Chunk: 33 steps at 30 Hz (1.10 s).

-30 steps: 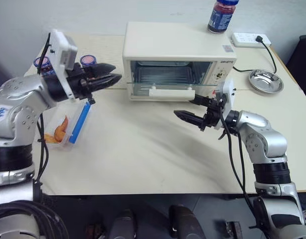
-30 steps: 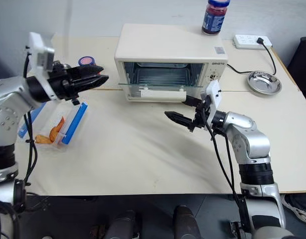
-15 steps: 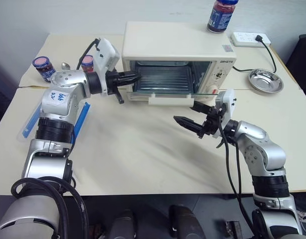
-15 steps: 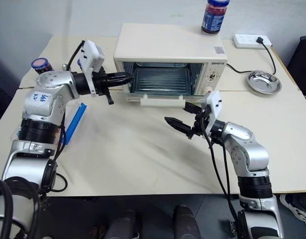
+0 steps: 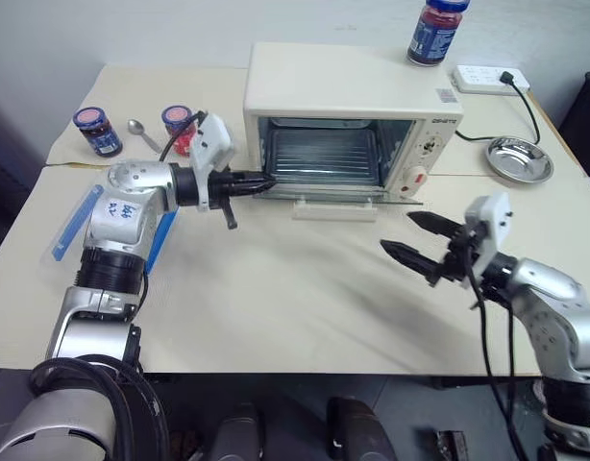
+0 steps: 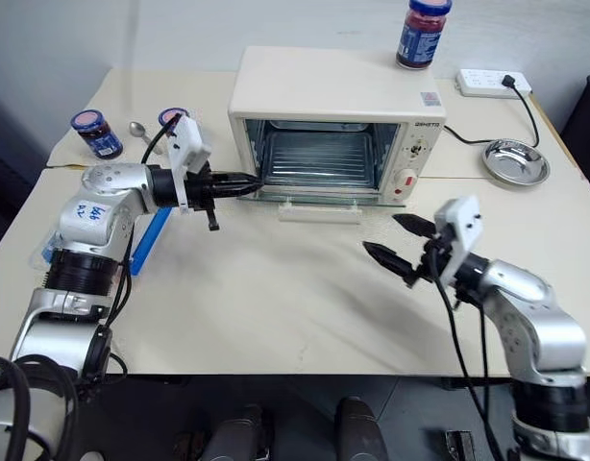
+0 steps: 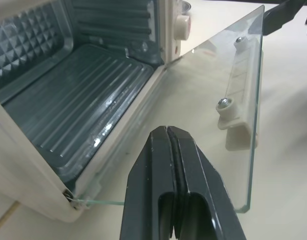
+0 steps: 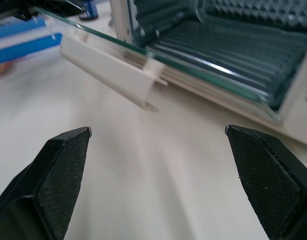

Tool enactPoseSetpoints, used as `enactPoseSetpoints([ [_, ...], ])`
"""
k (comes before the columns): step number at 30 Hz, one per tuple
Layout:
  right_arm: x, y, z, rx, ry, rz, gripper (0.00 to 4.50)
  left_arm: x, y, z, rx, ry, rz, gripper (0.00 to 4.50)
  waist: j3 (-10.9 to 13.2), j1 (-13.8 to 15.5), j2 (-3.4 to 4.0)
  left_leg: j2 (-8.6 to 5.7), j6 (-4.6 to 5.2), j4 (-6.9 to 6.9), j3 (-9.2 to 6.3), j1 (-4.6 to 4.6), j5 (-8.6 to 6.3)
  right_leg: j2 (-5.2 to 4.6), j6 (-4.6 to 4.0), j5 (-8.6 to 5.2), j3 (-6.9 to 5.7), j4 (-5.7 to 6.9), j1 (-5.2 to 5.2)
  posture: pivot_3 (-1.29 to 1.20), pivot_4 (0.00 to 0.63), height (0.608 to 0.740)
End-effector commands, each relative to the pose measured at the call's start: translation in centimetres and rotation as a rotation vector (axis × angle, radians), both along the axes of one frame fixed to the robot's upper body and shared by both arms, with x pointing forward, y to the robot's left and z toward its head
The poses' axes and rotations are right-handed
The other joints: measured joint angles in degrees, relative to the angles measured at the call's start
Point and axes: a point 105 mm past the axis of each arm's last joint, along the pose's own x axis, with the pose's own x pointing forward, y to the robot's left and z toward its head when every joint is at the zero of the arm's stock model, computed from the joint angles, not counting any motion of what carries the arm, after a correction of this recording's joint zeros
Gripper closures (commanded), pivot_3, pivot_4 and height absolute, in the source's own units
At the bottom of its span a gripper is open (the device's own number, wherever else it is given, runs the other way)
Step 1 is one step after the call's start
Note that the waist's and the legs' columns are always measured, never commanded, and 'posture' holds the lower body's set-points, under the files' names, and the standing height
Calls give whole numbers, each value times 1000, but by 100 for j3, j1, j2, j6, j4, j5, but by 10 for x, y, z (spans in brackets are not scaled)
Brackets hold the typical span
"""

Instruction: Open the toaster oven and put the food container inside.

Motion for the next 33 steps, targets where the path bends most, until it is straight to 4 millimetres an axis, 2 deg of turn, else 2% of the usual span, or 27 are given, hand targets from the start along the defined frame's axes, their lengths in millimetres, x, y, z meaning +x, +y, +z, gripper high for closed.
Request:
enactPoseSetpoints([
  [1, -25, -9, 22, -10, -37, 28, 0, -12, -9, -4, 33, -27, -35, 4474, 0, 38, 0, 1, 0, 0, 1, 1, 0, 0, 0, 0, 3, 0, 0, 0, 150, 740],
  [6, -49, -12, 35, -20, -14, 69, 0, -18, -12, -31, 97, 5, -1, 4474, 0, 62, 0, 3, 2, 14, -3, 4, -1, 2, 0, 0, 3, 5, 10, 0, 150, 740],
  [11, -52, -11, 50, 0, -48, 58, 0, -23, -18, -66, 194, 8, 18, 4474, 0, 75, 0, 2, 6, 19, -3, 7, -2, 1, 1, 1, 6, 9, 15, 0, 150, 740],
  [15, -51, -2, 58, -2, -66, 91, 0, -19, -21, -57, 125, 13, 88, 4474, 0, 84, 0, 2, 6, 20, -4, 5, -3, 0, 1, 1, 6, 8, 14, 0, 150, 740],
  [19, -52, 10, 64, -15, -70, 161, 0, -21, -13, -59, 136, -1, 152, 4474, 0, 91, 0, 2, 9, 21, -5, 5, -3, -1, 2, 1, 8, 8, 14, 0, 150, 740],
  [22, -49, 18, 72, -10, -82, 222, 0, -33, 2, -41, 42, -8, 237, 4474, 0, 49, 0, 5, 10, 18, -9, 6, -4, -1, 2, 1, 12, 7, 11, 0, 150, 740],
  [25, -43, 22, 75, -18, -76, 276, 0, -58, 20, -17, -88, -1, 324, 3934, 0, 36, -1, 11, 11, 16, -38, 4, -5, 0, 2, 1, 19, 8, 4, 0, 150, 740],
  [27, -39, 24, 74, -23, -66, 307, 0, -71, 31, -7, -140, 5, 399, 3351, 0, 43, -1, 10, 11, 16, -47, 4, -5, -2, 2, 1, 18, 8, 6, 0, 150, 740],
  [29, -30, 28, 74, -24, -50, 354, 0, -85, 56, 3, -279, 29, 594, 2808, 0, 55, -1, 9, 14, 19, -49, 5, -7, -6, 4, 2, 20, 7, 11, 0, 150, 740],
  [33, -20, 36, 76, -3, -16, 440, 0, -107, 94, 2, -549, 88, 965, 1637, 0, 85, -2, 1, 20, 30, -63, 1, -9, -10, 11, 6, 13, 6, 20, 0, 150, 740],
])
